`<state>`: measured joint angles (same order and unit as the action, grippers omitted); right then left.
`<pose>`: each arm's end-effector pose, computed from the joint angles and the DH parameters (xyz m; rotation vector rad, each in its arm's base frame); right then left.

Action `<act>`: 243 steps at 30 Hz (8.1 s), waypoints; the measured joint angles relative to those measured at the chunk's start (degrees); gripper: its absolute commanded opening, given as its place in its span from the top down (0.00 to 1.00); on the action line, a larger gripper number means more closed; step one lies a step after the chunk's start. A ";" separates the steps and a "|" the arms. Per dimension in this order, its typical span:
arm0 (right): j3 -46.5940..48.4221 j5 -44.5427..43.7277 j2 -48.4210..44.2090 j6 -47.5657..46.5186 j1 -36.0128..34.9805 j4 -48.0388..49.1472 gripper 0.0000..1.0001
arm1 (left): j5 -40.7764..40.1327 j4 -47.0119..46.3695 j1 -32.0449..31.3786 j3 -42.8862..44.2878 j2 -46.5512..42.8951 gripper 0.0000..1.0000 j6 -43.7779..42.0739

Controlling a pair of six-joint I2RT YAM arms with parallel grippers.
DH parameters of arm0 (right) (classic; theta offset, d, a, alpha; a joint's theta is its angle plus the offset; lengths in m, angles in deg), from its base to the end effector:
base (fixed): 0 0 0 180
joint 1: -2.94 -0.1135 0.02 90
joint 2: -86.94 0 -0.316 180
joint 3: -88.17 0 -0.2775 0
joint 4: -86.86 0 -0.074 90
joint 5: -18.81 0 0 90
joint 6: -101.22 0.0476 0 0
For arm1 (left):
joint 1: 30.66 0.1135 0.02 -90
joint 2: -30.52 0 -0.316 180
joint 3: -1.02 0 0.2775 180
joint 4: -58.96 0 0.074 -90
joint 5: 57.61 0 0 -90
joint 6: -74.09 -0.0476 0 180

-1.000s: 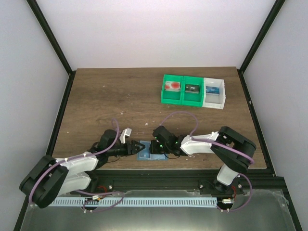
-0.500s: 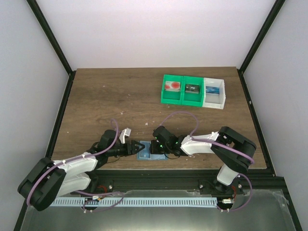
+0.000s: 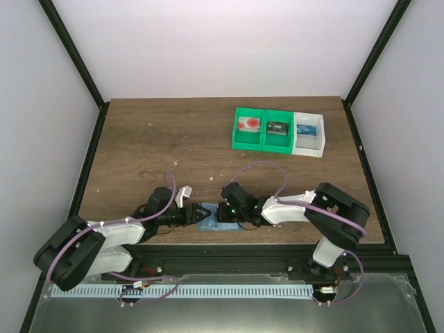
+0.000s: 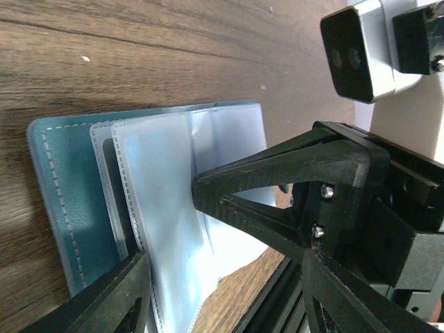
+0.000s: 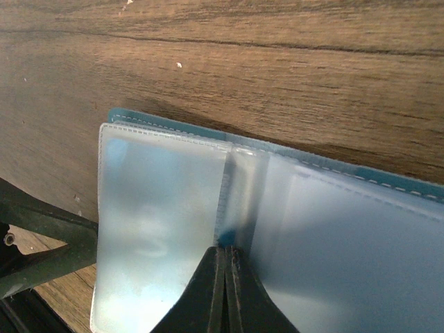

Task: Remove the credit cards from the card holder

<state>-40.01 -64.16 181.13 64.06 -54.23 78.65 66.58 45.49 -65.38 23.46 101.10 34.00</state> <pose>0.1714 0.2763 0.1480 -0.1617 2.7018 0.8895 0.1437 -0.1321 0.1404 0.0671 2.4586 -1.4091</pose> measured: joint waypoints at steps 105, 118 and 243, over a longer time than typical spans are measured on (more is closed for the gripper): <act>-9.57 -4.20 -11.04 0.61 -0.31 0.50 0.85 | -1.33 -13.53 -4.52 2.95 15.69 0.74 4.44; -10.19 -4.04 -10.99 0.81 -0.31 1.77 0.84 | 0.33 -15.78 -4.35 2.80 17.31 1.00 4.66; 21.42 25.81 -16.13 -33.90 63.06 -18.51 0.99 | -15.93 17.40 -5.81 17.86 -18.82 0.00 -26.53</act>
<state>-18.59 -38.35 165.00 30.16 8.83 60.14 50.65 62.89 -71.20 41.32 82.28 7.47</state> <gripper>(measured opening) 0.009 0.997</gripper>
